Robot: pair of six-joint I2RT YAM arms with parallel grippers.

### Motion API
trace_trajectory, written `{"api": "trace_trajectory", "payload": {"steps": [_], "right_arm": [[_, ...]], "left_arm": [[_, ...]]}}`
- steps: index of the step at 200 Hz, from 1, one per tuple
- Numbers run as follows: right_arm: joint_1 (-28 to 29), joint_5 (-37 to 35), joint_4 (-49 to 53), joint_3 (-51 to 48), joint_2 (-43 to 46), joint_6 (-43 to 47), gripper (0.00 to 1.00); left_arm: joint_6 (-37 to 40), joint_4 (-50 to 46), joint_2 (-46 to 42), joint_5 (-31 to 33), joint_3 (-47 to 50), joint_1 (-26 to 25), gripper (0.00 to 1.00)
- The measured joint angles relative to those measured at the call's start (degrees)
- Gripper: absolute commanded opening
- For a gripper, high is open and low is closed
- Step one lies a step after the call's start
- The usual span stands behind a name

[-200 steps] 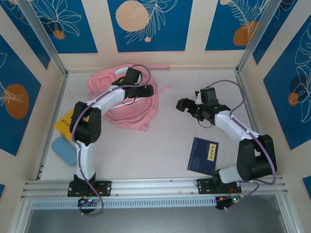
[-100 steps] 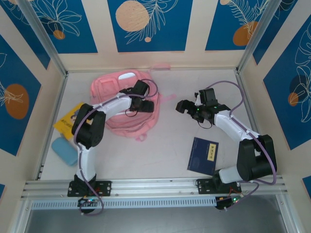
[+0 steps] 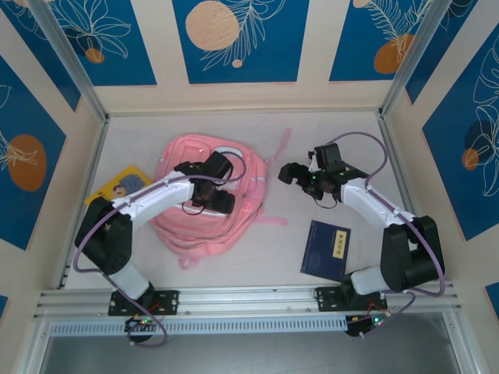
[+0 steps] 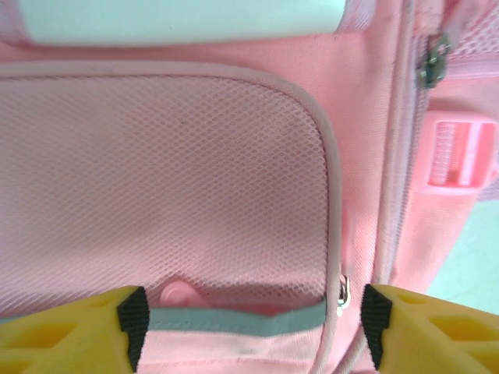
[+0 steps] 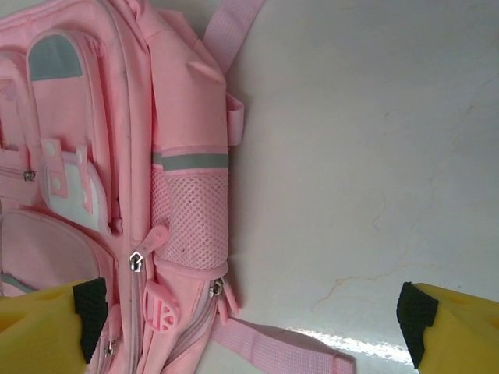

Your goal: Pack the student bag

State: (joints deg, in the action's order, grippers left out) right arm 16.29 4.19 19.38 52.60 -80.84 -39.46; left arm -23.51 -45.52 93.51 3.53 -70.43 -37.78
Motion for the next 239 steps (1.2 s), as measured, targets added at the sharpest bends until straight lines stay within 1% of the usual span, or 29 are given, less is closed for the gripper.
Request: {"api": "trace_trajectory", "payload": {"steps": [16, 28, 79, 87, 93, 102, 170, 177, 188, 216, 239], "right_arm": [[0.68, -0.17, 0.00, 0.00, -0.11, -0.44, 0.97], [1.01, -0.31, -0.02, 0.00, -0.26, -0.68, 0.97], [1.38, -0.76, 0.02, 0.00, -0.52, -1.29, 0.97], [1.38, -0.81, 0.00, 0.00, -0.52, -1.31, 0.97], [1.38, -0.83, 0.00, 0.00, -0.52, -1.33, 0.97], [1.40, -0.94, 0.00, 0.00, -0.55, -1.49, 0.97], [1.40, -0.98, 0.00, -0.74, -1.16, -1.73, 0.97], [1.40, -0.98, 0.00, -0.76, -1.16, -1.70, 0.97], [1.40, -0.98, -0.02, -0.76, -1.16, -1.70, 0.97], [1.40, -0.98, -0.17, -0.94, -1.16, -1.73, 0.97], [1.40, -1.05, -0.39, -1.33, -1.16, -1.70, 0.97]], "left_arm": [[0.13, -0.48, 0.00, 0.90, -1.88, -0.07, 0.59], [-0.02, -1.16, 0.76, 1.64, -3.30, -0.46, 0.56], [0.13, -4.09, 8.11, 6.01, -8.07, -3.74, 0.53], [0.13, -4.50, 9.01, 6.19, -8.48, -4.13, 0.50], [0.20, -4.96, 9.73, 6.32, -8.90, -4.42, 0.47], [0.55, -5.25, 10.62, 6.60, -9.51, -4.66, 0.45], [0.02, -6.45, 17.46, 8.00, -15.06, -6.45, 0.43], [-0.04, -6.86, 18.10, 8.61, -15.72, -6.73, 0.40], [-0.22, -7.39, 18.75, 9.44, -16.46, -7.06, 0.30], [-0.61, -8.11, 19.87, 12.70, -17.22, -7.48, 0.16], [-0.72, -8.11, 19.93, 14.38, -17.25, -8.28, 0.01]]}}
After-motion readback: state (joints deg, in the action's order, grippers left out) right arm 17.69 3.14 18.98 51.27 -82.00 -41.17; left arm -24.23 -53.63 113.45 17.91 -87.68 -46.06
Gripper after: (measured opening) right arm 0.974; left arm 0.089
